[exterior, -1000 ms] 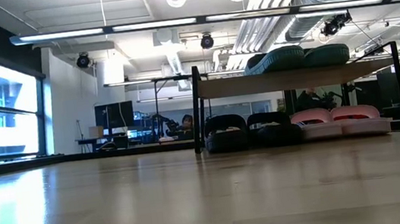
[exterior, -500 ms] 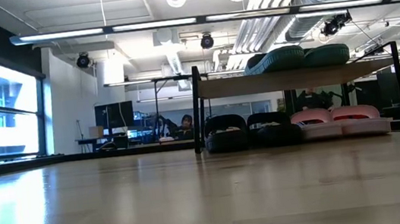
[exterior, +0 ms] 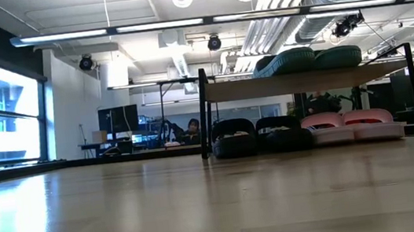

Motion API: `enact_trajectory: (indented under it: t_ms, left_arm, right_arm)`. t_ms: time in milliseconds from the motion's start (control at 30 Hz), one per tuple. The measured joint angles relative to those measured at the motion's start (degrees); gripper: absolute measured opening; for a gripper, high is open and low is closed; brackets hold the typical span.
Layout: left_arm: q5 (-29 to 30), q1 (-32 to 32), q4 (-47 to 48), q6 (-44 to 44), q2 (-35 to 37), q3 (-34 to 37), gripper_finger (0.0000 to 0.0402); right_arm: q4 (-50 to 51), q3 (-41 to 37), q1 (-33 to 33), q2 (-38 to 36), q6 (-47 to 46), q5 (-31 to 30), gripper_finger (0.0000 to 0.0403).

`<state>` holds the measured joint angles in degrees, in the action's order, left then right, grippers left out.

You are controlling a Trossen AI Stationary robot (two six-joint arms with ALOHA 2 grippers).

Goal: Pick and place slides into the shelf
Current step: Return to Home Position

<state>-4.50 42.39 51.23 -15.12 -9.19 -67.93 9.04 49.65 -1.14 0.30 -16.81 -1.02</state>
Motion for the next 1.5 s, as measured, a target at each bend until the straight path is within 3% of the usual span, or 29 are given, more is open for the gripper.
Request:
enact_trajectory:
  t_ms: [200, 333, 600, 833, 1233, 1500]
  left_arm:
    - [0.1, 0.0, -7.7, 3.3, 8.6, 13.0, 0.0001]
    - [-0.5, 0.0, -7.6, 4.0, 8.5, 17.9, 0.0001]
    - [-5.7, 0.0, -22.0, 6.6, 8.9, 30.2, 0.0]
    - [-6.2, 0.0, -29.3, 8.7, 8.8, 37.5, 0.0]
    - [-7.5, 0.0, -36.9, 13.2, 8.8, 47.7, 0.0001]
    - [-7.9, 0.0, -39.3, 15.5, 8.8, 51.5, 0.0]
  right_arm:
    - [-14.5, -9.9, 1.2, 0.0, -2.9, 4.5, 0.0]
    - [-22.3, -15.8, 1.2, 0.0, -5.5, 4.5, 0.0]
    - [-35.7, -28.6, 1.2, 0.0, -11.7, 3.6, 0.0]
    - [-38.6, -34.7, 1.2, 0.0, -15.5, 0.1, 0.0]
    - [-53.2, -45.4, 1.1, 0.0, -17.9, -2.3, 0.0]
    - [-54.6, -49.0, 1.1, 0.0, -19.4, -4.6, 0.0]
